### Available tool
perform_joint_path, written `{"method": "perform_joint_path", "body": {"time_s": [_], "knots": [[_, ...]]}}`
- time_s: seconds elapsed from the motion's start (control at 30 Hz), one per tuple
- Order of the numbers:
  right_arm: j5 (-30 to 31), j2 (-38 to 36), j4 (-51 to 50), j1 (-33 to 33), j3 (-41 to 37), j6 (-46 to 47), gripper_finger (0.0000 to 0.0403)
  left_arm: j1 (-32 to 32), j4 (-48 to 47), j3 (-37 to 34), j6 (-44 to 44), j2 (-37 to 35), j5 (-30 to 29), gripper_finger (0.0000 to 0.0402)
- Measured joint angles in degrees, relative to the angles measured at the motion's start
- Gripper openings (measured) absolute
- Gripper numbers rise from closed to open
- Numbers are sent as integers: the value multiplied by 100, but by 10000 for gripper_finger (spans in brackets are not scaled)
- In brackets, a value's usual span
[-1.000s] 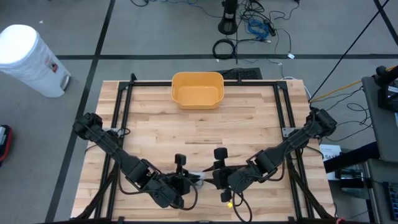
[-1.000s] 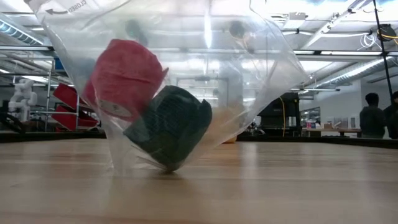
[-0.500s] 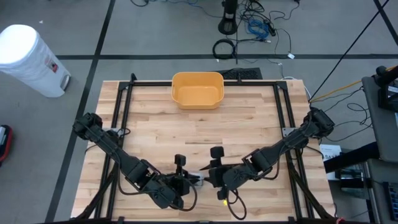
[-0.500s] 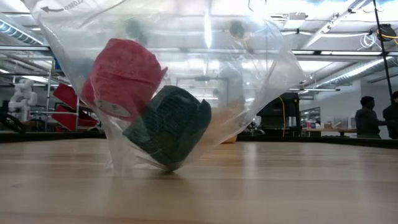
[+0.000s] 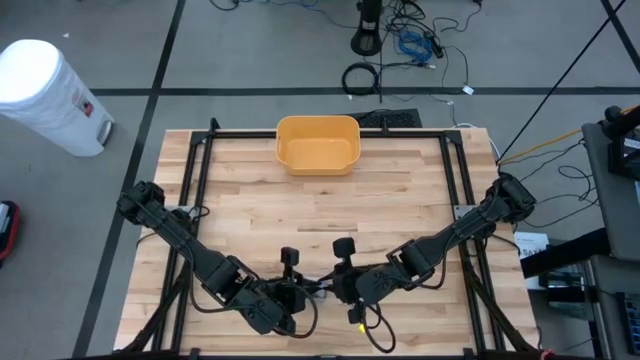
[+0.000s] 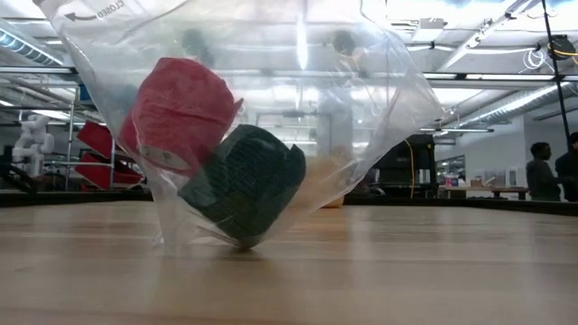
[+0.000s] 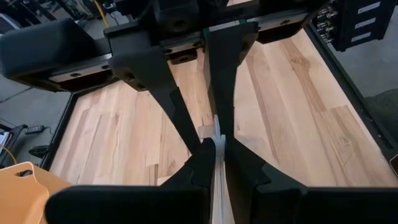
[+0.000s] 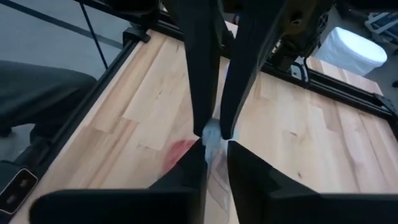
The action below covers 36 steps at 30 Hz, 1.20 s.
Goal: Roll bandage
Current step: Close the transparent zip bag
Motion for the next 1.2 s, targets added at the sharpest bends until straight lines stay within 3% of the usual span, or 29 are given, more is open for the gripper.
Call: {"method": "perform_joint_path", "body": {"time_s": [0.2,0.37,0.9,1.2], "knots": [[-4,0,-3,-17,0,-268,5,15,-7,0,-4,0,-15,28],[17,0,-32,3,0,-298,1,61,-222,0,-172,0,-13,28],[28,0,-28,53,0,-403,1,66,-425,6,-297,0,21,28],[-30,-11,-20,69,0,-259,40,70,-461,202,-243,2,26,28]]}}
